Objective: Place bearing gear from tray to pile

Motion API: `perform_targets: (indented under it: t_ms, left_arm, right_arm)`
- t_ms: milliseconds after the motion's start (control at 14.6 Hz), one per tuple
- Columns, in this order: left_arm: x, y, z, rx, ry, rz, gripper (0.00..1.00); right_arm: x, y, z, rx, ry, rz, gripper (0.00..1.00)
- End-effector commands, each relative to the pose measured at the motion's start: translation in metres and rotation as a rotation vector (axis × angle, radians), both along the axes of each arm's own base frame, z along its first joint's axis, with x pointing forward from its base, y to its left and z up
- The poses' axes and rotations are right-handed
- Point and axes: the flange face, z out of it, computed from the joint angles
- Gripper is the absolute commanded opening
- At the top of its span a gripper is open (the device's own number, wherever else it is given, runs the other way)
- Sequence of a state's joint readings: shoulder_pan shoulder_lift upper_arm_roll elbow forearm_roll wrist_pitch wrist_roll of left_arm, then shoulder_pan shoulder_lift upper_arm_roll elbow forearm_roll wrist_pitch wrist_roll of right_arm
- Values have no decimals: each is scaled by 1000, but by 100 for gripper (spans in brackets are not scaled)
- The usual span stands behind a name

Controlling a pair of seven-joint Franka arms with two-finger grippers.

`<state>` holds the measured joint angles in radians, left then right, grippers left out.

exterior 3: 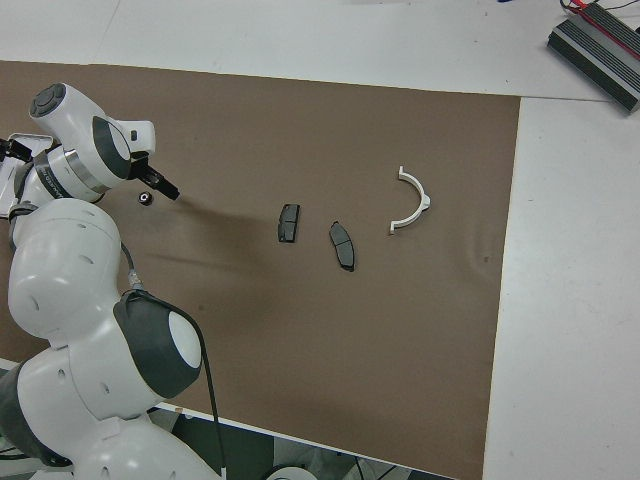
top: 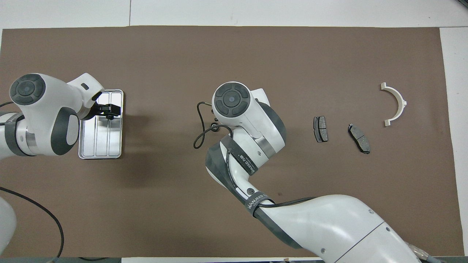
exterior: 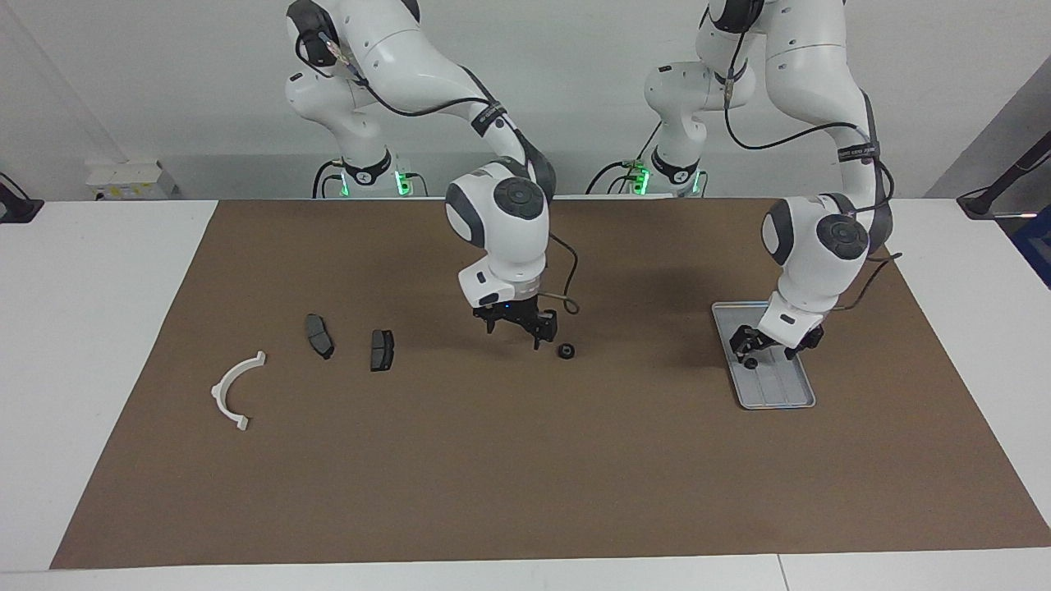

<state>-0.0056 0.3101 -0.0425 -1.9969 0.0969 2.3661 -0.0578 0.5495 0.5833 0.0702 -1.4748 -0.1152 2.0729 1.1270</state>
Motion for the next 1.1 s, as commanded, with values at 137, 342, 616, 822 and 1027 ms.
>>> perform_targets:
  t_ms: [137,342,616,822,1027]
  left_arm:
    - [-1,-1,-4,-15,-23,-13,100]
    - [-1,-3,-5,-16,-27,-12,76]
    - [0,-2,-6,-17,-34,-8,69]
    - [0,-2,-7,-18,-36,-9,69]
    - [1,-4,-14,-20,-36,-8,66]
  right_arm:
    - [15,30,-9,-17,-15,-17,100]
    - [10,40,-10,2,-16,-22,99]
    - [4,56,-11,47,-46,6,99]
    - [-6,73,-28,58,-66,42,98]
    - [-6,73,-35,53,-61,46,95]
